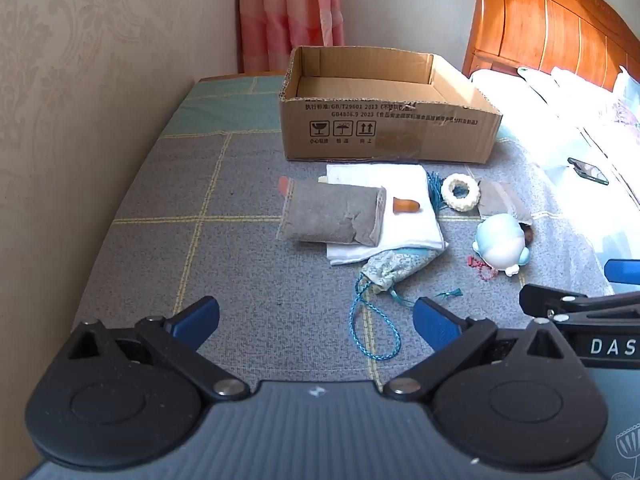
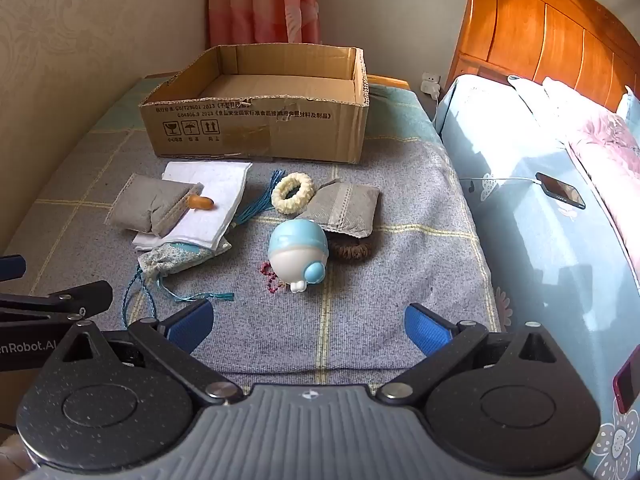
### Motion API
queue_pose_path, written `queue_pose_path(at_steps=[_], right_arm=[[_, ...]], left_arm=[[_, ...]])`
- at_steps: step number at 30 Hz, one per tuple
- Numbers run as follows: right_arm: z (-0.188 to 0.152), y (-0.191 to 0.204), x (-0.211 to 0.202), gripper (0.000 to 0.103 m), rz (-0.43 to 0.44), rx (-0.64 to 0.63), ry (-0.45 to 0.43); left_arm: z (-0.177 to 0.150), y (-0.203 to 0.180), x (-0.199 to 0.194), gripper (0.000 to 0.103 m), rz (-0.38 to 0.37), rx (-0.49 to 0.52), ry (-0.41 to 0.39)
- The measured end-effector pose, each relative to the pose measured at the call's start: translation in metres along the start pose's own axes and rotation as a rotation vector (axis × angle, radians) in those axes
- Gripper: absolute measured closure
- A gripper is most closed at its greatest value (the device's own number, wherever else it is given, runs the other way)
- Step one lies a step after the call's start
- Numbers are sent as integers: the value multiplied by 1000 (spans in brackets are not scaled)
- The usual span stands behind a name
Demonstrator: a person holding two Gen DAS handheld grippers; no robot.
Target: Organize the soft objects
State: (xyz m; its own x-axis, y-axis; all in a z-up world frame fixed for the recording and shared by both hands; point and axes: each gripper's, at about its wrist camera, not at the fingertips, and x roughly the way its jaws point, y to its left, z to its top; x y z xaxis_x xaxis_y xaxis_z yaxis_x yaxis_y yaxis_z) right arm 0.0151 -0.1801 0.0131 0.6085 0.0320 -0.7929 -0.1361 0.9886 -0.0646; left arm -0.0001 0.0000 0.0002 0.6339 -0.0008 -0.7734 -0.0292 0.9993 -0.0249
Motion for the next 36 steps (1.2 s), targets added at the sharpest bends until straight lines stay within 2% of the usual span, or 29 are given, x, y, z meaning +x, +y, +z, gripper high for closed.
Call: queue_pose_path(at_steps=[36], right_arm=[[1,0,-2,0,0,0,-3]], left_arm=[[4,0,-7,1,17,16,-19]])
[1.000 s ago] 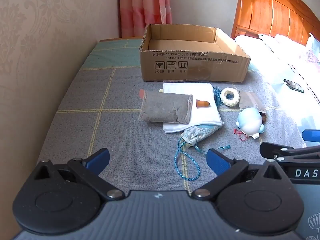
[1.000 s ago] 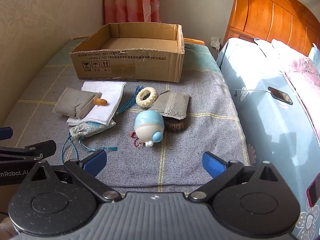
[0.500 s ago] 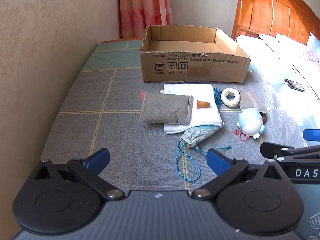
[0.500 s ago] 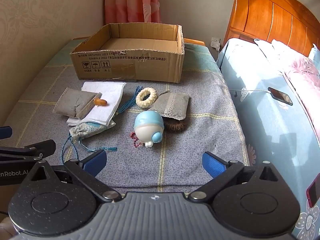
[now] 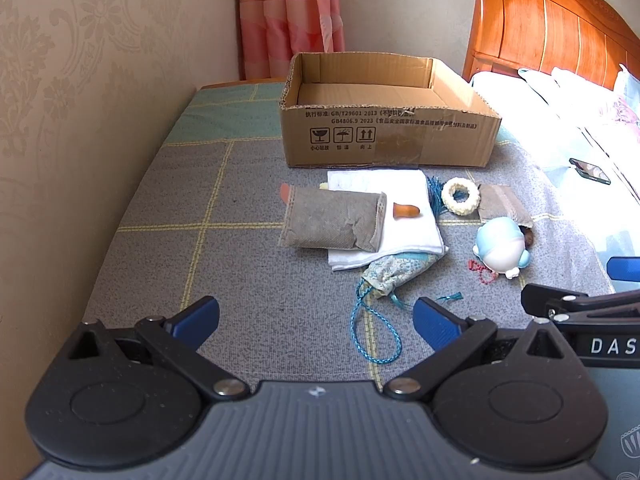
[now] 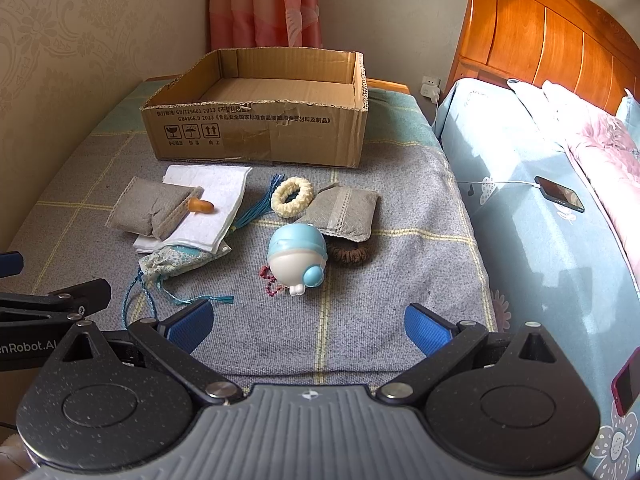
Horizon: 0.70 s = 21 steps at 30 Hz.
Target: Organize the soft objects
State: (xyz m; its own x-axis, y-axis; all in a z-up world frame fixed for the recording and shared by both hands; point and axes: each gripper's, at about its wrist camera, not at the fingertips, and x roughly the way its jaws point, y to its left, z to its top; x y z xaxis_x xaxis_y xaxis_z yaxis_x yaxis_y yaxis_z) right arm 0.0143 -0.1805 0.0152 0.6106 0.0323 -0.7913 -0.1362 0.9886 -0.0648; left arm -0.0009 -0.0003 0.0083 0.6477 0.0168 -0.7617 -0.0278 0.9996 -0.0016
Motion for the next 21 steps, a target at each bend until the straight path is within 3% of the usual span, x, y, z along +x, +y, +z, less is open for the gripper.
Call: queue_pose_path(at_steps=[21], right_arm=[[2,0,-1,0,-1,-3,0]], left_arm=[[2,2,1,1,2,4,1]])
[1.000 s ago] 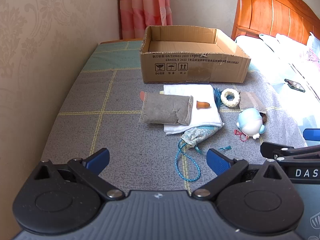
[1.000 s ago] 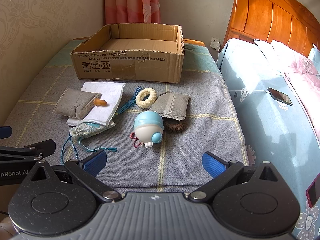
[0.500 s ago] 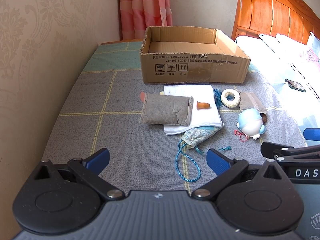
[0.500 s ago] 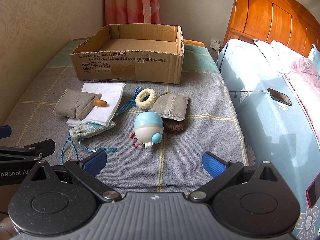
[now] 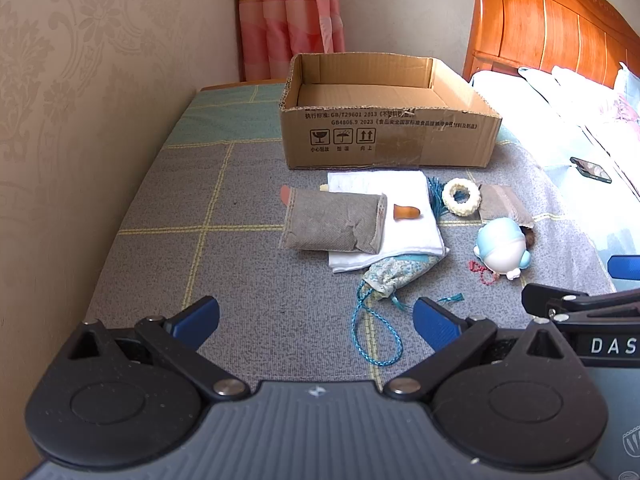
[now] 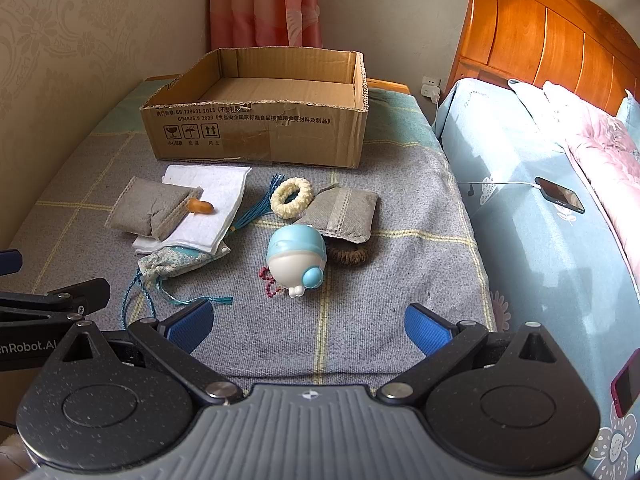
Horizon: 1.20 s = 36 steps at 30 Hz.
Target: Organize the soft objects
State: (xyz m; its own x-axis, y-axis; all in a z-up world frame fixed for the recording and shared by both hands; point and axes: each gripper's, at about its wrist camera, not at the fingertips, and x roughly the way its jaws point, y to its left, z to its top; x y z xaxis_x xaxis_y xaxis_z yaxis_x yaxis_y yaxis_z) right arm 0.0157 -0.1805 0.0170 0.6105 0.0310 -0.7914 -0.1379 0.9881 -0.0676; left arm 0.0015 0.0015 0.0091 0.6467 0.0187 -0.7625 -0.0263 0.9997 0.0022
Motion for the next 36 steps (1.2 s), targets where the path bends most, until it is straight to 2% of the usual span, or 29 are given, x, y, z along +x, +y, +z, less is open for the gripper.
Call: queue_pose_path(at_steps=[27,36], right_arm=[[2,2,4,0,8,-17,-15],[6,1,9,0,19,-31,-28]], left_arm=[[2,-2,7,1,2,20,-7],[4,1,14,1,-31,27,-19]])
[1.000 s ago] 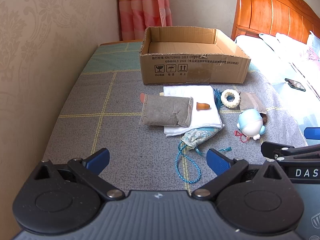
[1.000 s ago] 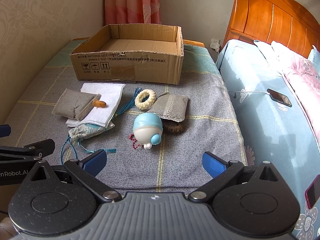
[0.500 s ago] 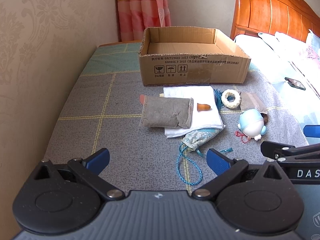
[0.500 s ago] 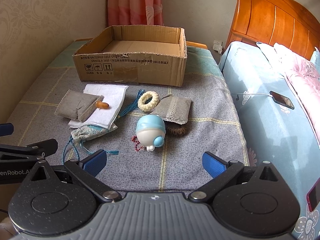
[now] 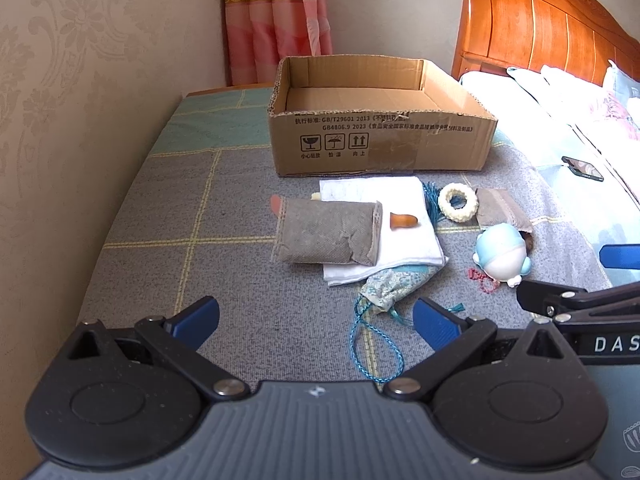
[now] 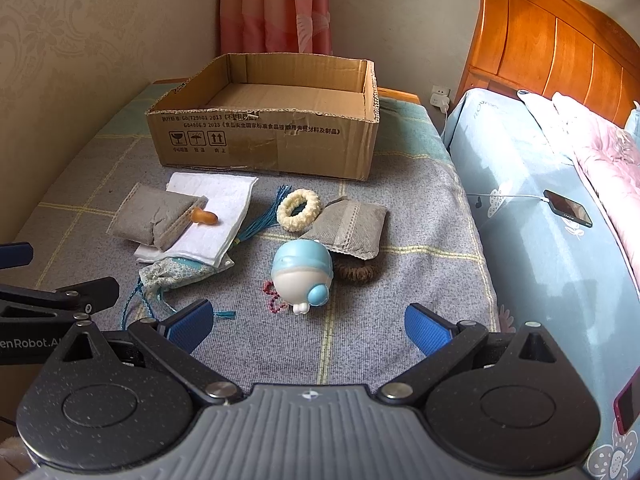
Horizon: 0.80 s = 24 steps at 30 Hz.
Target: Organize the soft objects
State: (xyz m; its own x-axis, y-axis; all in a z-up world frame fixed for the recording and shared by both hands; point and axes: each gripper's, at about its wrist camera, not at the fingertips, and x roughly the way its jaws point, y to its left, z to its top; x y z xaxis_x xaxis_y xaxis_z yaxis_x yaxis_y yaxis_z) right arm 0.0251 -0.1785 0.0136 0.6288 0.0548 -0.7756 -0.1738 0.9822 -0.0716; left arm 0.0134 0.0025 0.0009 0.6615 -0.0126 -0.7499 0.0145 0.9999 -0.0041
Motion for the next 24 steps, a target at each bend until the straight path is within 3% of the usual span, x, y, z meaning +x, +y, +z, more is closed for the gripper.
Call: queue_pose_path(at_steps=[12,24], right_arm=[[-6,-15,25,0,5,-76,-43],[-5,-6,78,0,53,-98,27]], left_arm=[[-2,18,14,1,3,12,-36],[-5,34,32,1,-19,-8,-17]])
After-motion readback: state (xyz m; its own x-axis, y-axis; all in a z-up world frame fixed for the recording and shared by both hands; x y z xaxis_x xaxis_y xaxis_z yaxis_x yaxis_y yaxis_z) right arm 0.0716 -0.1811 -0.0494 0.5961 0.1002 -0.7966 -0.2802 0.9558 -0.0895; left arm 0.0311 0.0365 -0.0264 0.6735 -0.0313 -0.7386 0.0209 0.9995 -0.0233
